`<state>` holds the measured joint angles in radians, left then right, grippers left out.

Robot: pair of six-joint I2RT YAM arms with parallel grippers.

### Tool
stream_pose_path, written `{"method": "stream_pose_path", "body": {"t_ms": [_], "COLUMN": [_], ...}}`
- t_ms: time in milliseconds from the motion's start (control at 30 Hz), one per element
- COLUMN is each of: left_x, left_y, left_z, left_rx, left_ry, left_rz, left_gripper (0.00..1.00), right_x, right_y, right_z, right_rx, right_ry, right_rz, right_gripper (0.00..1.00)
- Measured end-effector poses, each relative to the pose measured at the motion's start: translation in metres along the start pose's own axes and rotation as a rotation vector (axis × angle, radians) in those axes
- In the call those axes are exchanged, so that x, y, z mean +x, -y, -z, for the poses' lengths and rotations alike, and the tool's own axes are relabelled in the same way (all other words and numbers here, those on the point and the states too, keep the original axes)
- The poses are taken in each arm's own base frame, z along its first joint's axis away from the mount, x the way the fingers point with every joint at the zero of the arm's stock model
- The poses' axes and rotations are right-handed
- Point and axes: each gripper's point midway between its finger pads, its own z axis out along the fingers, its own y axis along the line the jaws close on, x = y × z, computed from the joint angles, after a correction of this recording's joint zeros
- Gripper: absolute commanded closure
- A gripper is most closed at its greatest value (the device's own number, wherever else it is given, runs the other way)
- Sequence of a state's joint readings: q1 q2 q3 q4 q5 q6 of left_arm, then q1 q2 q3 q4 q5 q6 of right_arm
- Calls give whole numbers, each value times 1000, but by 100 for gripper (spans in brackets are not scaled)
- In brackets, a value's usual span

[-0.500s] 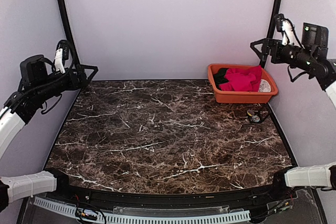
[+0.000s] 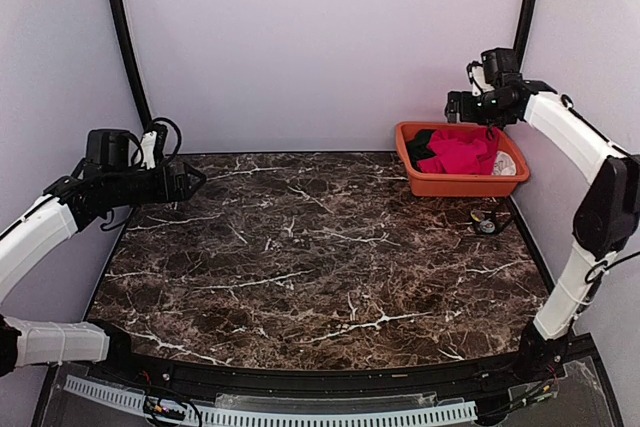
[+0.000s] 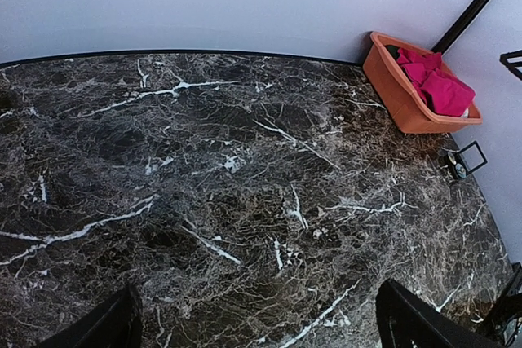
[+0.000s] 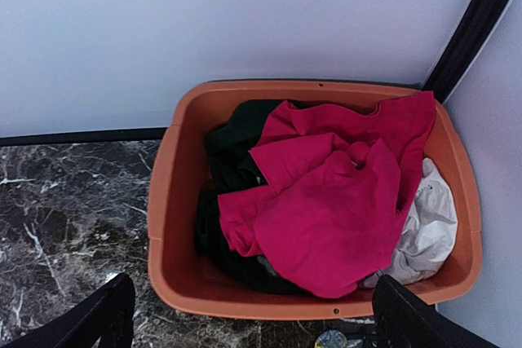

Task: Pin the brooch onto the clothing
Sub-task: Pick up the crumpled clothing from the bin.

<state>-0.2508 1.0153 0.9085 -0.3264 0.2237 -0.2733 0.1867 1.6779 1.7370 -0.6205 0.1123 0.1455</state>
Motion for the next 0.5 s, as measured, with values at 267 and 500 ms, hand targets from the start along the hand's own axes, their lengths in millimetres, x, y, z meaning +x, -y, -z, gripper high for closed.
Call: {"method": "stream_pose_path", "body": {"t_ms": [267,500], "left_x": [0,-2], "left_y": [-5,-7], "left_z": [-4,-8], "left_rx": [23,54], "left_ry": [1,4], "left_rz": [36,75], "left_gripper": [0,0], "right_x": [62,90], "right_y": [39,79], "right_z": [-95,-91], "right_rx": [215,295], "right_ry": [-195,-220], "right_rz": [-84,-208], "right_gripper": [1,4]}}
